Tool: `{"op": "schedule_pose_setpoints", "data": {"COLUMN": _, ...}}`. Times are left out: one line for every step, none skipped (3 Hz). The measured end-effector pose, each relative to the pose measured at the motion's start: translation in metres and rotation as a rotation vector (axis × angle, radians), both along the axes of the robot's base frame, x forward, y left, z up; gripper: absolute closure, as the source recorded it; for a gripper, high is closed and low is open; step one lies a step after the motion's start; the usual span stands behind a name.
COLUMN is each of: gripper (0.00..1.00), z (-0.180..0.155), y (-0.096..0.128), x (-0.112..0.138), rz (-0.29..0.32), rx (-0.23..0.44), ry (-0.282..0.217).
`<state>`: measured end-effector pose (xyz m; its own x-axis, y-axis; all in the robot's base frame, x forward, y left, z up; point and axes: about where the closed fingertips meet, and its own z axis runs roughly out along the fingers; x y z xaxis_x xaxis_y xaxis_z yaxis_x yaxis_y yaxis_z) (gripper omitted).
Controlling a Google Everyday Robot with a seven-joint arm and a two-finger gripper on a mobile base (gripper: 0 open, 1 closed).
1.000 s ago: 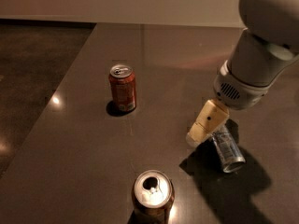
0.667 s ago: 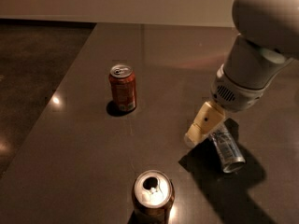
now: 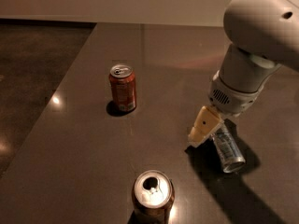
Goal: Place redbull can upright
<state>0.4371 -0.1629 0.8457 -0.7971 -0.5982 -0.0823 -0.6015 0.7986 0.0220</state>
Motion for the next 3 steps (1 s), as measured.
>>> {"op": "schedule_pose_setpoints", "data": {"gripper": 0.42, "z": -0.003, "y": -0.001, "x": 0.002, "rz": -0.004, "rx": -0.003, "ry": 0.006}}
{"op": "schedule_pose_setpoints", "data": {"gripper": 0.65, "z": 0.000, "y": 0.001, "x": 0.003, "rz": 0.025, "rx": 0.003, "ry": 0.012}}
{"op": "schedule_pose_setpoints", "data": {"gripper": 0.96, "z": 0.019, "y": 0.016, "x": 0.004, "rz": 0.145, "rx": 0.032, "ry": -0.044}}
